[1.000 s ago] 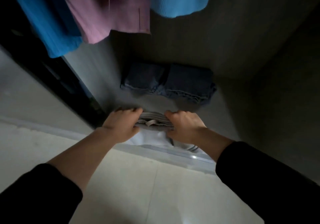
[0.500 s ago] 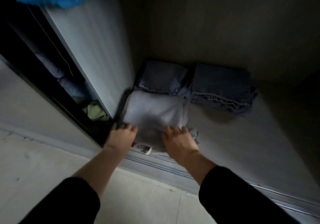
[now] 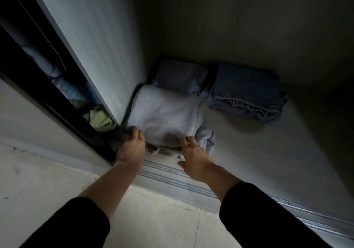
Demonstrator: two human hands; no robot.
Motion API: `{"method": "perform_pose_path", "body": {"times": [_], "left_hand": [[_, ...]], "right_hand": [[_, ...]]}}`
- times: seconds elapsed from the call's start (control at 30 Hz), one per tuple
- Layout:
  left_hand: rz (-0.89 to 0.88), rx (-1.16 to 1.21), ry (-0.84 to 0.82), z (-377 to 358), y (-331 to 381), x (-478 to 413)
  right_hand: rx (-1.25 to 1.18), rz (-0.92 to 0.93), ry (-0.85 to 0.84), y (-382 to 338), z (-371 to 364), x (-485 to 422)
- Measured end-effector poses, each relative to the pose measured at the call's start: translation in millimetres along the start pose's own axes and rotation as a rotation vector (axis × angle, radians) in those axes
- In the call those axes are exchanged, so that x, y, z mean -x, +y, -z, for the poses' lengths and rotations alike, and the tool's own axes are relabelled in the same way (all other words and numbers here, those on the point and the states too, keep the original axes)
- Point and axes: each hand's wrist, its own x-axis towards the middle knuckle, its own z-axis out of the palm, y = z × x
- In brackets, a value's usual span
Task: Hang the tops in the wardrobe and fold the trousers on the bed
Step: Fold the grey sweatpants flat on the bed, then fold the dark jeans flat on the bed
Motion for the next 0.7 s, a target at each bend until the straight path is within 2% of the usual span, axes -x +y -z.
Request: {"method": "perform_pose_path", "body": {"times": [0.1, 0.2, 0.4, 0.7], "left_hand": [[0.059, 0.048, -0.060, 14, 5, 13], [0.059, 0.178, -0.179, 67, 21, 37], [-0.185, 0.330, -0.223, 224, 59, 118], [-0.497, 0.389, -0.205, 499, 96, 271]], "right_hand": [[-0.108, 0.000, -0.036, 5, 10, 18], [-0.193, -0.061, 0.018, 0, 44, 57], [-0.293, -0.253, 0.078, -35, 163, 181], [-0.351, -0.588, 0.228, -113, 368, 417]]}}
